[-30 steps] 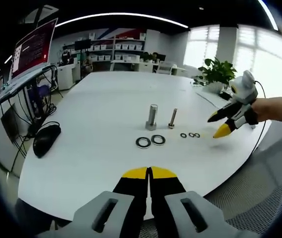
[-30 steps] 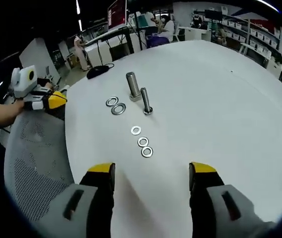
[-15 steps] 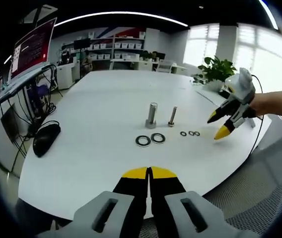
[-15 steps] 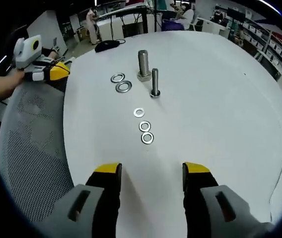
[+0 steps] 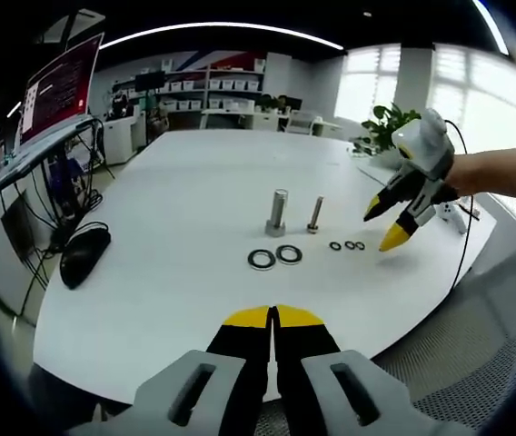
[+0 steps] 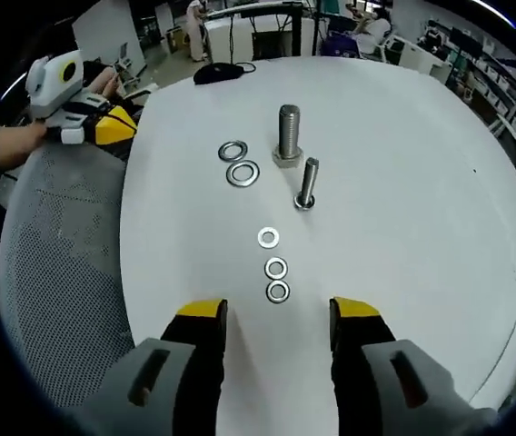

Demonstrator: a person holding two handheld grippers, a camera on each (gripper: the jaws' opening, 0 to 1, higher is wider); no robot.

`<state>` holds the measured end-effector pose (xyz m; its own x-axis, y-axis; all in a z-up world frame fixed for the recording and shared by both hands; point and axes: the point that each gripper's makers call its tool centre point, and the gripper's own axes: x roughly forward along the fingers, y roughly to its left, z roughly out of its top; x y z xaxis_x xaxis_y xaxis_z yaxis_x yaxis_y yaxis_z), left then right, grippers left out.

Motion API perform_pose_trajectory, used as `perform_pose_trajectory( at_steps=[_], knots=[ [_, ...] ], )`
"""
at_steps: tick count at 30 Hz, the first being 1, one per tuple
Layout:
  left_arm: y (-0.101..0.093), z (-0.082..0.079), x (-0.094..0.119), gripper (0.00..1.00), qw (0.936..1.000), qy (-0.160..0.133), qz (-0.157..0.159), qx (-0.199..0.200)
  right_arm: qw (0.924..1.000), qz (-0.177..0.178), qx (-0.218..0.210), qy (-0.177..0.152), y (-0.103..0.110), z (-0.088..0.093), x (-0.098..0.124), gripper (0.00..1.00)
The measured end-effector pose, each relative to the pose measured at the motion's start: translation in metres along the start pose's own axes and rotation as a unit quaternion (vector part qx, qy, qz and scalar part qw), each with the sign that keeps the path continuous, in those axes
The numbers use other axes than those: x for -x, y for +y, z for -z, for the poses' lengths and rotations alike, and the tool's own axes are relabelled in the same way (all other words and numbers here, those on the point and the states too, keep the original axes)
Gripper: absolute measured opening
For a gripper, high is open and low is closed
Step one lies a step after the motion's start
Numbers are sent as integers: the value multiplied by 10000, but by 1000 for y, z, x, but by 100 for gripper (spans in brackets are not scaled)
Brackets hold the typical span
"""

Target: Place the washer onto the threaded stud by aligning its center hole with the stud, sliding it down to the base, and recovering from edge contact or off-axis alignment until the washer reaches the visible bottom stop.

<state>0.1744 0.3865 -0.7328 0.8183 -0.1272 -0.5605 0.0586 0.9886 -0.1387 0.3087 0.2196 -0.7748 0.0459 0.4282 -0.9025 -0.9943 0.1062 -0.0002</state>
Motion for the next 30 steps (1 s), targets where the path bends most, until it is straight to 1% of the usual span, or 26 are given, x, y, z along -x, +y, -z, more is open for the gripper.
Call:
perform_pose_trajectory(
  at_steps=[2,3,6,9,11,13,17,18,20,23,27,30],
  knots=[
    [0,0,0,0,10000,2,1,-9,9998,33,135,139,0,-1,-2,45],
    [0,0,0,0,10000,-9,-3,-3,9993,71,274,236,-1,0,-3,46],
    [1,-1,0,0,10000,-28,-15,19,9985,60,429,319,0,-2,-8,45],
    [0,-1,0,0,10000,-41,-7,37,9978,-74,519,402,2,-2,-13,38],
    [0,-3,1,0,9999,-91,-2,59,9968,-119,566,549,2,2,-17,36],
    [0,-2,1,0,10000,-67,-13,51,9958,-146,618,662,1,5,-20,34],
    [0,-2,1,0,10000,-63,-4,47,9900,-263,983,977,5,11,-24,31],
    [0,-2,1,0,10000,-68,-5,49,9907,-346,963,900,7,8,-25,28],
    [0,-2,1,0,10000,-80,-8,54,9880,-361,1071,1055,7,9,-25,28],
    [0,-2,1,0,10000,-71,-6,62,9852,-409,1191,1166,7,9,-25,28],
    [0,-2,1,0,10000,-70,-10,66,9801,-411,1347,1401,3,8,-26,24],
    [0,-2,1,0,10000,-57,-22,66,9779,-391,1407,1494,3,8,-25,22]
  ],
)
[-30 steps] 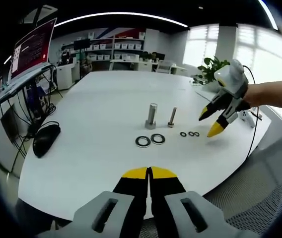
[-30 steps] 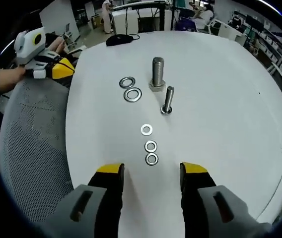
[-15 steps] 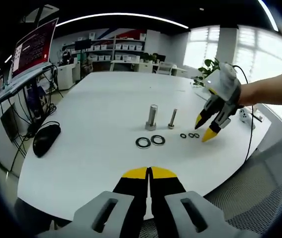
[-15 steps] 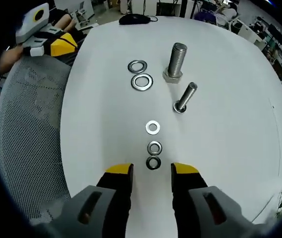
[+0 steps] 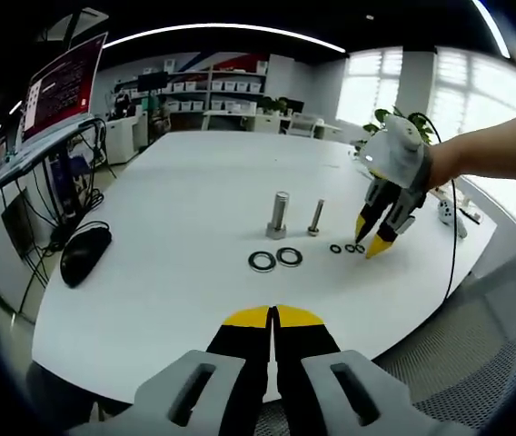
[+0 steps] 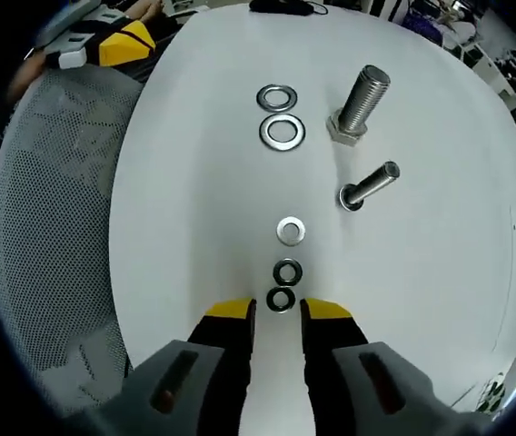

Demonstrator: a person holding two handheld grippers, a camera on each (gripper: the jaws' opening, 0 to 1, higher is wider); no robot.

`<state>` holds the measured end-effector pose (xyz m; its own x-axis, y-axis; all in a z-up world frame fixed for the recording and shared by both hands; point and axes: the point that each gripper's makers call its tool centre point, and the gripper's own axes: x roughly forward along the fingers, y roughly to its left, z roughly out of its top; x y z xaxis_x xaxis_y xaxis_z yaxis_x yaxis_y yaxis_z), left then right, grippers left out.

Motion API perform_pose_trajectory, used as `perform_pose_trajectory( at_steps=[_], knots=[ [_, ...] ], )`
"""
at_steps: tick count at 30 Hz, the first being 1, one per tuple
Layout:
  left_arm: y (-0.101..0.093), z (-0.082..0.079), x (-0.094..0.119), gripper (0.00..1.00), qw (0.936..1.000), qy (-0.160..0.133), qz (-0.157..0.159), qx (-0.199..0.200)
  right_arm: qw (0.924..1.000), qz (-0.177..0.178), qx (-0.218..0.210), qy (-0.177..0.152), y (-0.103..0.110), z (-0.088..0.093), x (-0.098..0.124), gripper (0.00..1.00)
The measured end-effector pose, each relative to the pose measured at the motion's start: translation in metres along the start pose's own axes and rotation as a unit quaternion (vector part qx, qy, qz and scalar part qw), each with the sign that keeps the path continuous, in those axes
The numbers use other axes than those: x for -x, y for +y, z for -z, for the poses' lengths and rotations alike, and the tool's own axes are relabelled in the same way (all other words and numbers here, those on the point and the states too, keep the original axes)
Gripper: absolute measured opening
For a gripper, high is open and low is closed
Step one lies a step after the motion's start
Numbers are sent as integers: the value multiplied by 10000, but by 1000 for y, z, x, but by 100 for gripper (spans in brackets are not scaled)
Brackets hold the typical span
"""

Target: Place the washer onto the threaded stud by aligning its center hole with the stud, sliding it down to the base, and recovering from edge contact or off-axis alignment until the washer reaches the visible bottom stop.

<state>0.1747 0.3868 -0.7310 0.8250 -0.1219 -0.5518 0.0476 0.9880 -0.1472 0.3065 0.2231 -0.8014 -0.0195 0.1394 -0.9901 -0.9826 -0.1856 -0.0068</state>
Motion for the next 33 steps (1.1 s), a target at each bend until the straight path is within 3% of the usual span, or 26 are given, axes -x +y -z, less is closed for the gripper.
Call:
perform_pose_trajectory(
  at_steps=[13,33],
  knots=[
    [-1,1,0,0,10000,28,21,-18,10000,72,47,9,-2,1,0,14],
    [0,1,0,0,10000,43,26,-30,9993,206,-207,-253,-2,3,6,14]
  ],
)
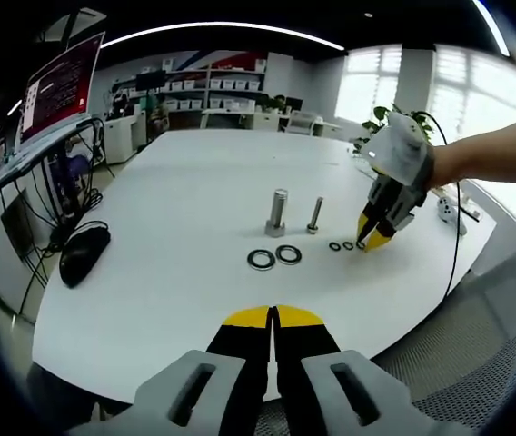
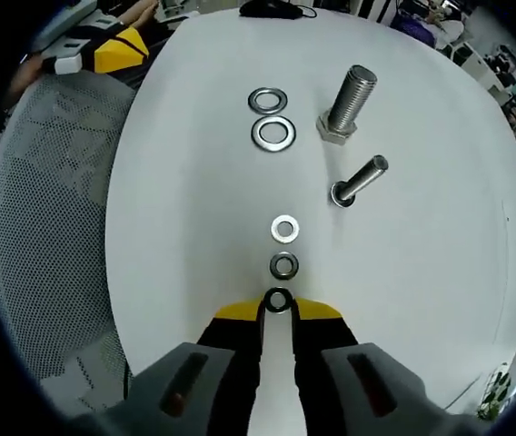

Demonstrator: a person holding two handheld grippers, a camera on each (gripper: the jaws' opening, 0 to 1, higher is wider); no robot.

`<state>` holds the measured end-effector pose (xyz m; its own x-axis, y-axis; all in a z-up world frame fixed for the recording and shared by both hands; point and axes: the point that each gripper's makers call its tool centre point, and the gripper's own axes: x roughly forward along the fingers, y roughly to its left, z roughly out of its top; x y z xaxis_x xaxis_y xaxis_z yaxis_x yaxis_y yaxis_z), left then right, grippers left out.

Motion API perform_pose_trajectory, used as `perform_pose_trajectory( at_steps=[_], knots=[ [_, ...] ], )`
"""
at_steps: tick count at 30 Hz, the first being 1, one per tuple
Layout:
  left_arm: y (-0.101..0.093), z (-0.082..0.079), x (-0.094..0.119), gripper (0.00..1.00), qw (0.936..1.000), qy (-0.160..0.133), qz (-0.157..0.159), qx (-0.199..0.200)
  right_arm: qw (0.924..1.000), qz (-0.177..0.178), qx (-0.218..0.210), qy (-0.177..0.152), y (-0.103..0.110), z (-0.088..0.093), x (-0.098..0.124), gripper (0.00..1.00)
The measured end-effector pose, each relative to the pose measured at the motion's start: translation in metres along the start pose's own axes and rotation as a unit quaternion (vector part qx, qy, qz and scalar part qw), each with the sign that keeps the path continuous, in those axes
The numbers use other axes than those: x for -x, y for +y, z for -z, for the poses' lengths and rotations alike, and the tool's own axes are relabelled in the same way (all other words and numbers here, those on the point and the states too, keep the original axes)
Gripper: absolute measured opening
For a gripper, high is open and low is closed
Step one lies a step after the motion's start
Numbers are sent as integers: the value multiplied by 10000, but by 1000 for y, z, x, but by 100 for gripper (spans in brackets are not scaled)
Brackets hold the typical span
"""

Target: Place the washer onto the threaded stud by aligning its center hole with the stud, sliding it down to the base, and recovering from edge contact or off-axis alignment until the washer reaches the visible bottom stop.

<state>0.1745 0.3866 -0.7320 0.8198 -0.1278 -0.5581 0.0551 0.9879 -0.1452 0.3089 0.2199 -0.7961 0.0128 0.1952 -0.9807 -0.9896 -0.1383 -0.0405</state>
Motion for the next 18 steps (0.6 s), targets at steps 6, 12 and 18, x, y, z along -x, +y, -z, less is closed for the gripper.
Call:
perform_pose_trajectory(
  at_steps=[6,12,18],
  knots=[
    [-1,1,0,0,10000,26,13,-4,9998,59,-76,-195,-4,-7,16,14],
    [-1,1,0,0,10000,41,18,-4,9991,98,-150,-396,-10,-18,30,14],
    [-1,2,0,0,10000,54,10,1,9980,266,-98,-567,-18,-30,39,14]
  ],
)
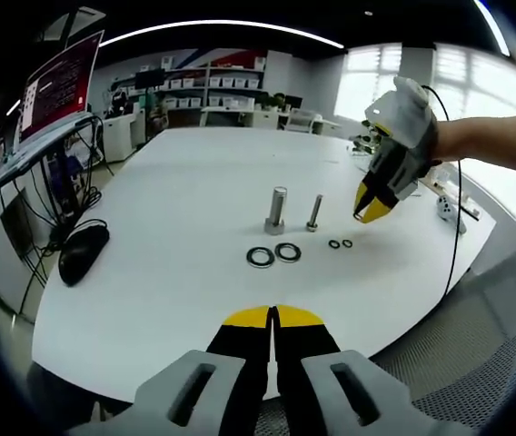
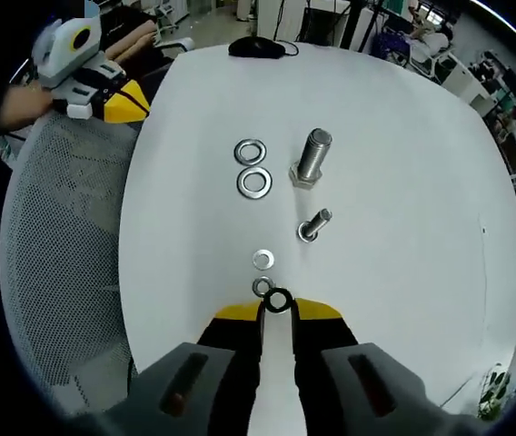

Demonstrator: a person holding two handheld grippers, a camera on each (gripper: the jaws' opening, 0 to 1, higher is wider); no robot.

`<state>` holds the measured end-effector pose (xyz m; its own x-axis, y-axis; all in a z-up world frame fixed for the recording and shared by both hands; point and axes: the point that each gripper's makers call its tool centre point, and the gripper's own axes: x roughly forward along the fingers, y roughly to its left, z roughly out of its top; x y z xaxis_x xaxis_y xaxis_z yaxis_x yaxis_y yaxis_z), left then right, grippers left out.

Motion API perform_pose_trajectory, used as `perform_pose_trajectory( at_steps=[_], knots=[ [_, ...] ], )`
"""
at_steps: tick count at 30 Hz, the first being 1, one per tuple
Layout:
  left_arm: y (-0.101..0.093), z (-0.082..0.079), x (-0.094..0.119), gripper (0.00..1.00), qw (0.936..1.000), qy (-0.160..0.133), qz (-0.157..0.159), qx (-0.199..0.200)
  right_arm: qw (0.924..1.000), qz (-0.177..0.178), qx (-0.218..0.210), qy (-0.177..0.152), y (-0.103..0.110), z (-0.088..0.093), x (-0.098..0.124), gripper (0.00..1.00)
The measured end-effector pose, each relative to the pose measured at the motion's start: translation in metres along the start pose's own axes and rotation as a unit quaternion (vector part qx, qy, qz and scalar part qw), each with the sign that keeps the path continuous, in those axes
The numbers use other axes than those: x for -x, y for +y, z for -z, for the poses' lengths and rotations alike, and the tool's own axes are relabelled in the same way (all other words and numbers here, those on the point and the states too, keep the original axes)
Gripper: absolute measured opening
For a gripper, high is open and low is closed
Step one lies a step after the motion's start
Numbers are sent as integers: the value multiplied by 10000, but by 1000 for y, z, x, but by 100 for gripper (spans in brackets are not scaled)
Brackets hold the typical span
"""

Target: Place the washer onto the threaded stud by aligning its center hole with the stud, sliding it down to the base, and recovering from edge contact or off-axis alignment until the washer reaches the visible bottom stop.

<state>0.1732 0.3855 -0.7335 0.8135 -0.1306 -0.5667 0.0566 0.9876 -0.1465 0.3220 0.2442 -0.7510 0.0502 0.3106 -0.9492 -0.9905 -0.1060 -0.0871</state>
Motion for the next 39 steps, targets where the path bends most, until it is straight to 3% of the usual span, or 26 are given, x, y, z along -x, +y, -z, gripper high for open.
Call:
perform_pose_trajectory(
  at_steps=[8,17,24,39],
  knots=[
    [1,-1,0,0,10000,-23,-8,5,9986,278,-136,-418,-17,-24,9,14],
    [1,-1,0,0,10000,-38,-12,10,9970,403,-118,-646,-23,-50,13,14],
    [1,-2,0,0,10000,-56,-14,12,9970,403,-49,-664,-25,-59,7,14],
    [1,-4,0,0,9999,-132,-17,34,9987,359,18,-349,-29,-56,-5,13]
  ],
)
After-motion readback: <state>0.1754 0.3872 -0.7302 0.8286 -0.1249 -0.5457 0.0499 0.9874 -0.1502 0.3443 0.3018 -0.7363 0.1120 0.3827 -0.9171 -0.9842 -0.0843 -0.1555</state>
